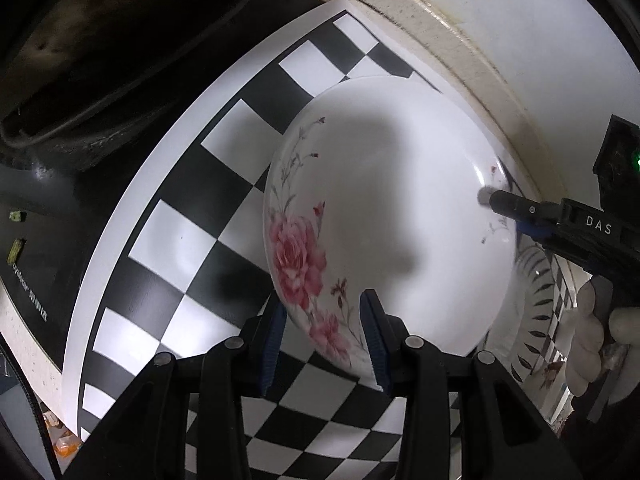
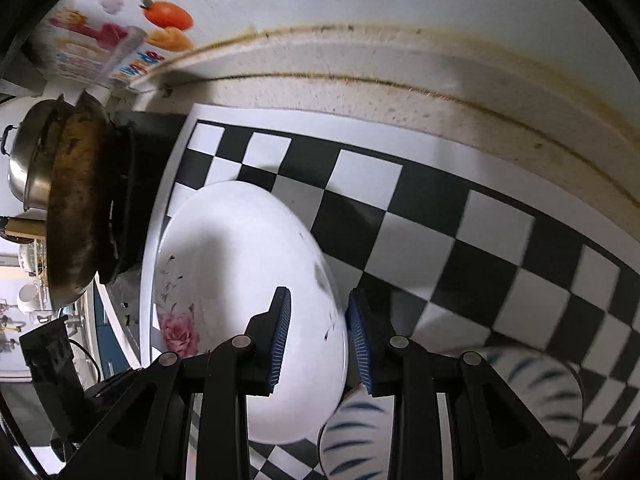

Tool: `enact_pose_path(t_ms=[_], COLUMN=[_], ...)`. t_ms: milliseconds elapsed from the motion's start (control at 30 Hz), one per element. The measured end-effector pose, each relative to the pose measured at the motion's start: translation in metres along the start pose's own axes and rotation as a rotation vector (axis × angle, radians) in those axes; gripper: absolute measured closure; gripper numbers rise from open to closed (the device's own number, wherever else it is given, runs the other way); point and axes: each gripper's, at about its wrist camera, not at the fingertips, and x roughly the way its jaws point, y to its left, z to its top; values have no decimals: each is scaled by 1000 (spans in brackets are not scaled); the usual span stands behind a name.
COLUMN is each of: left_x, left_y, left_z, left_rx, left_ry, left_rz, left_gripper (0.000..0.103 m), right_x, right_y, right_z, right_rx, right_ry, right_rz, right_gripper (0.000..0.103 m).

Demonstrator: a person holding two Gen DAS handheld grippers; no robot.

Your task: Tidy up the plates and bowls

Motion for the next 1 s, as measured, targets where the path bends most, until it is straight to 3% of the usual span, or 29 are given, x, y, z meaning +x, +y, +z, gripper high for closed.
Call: enact_pose_path(t_ms=[267,367,533,1000], left_x=[8,7,3,-37], left_y=[2,5,4,-18], left_z=[11,12,10,2], left_rx=[0,5,32,121], left_ry=[10,-9,-47,-123], left_rz=[10,20,44,57], left_gripper=[68,68,68,68], right_x=[21,19,17,-28], right_y=[7,7,10,14], right_z=[9,9,5,-23], right_rx=[-46,-60,-88,-117], right_ry=[37,26,2,-95], right_rz=[-10,-25,-28,-27], right_gripper=[77,83,85,87])
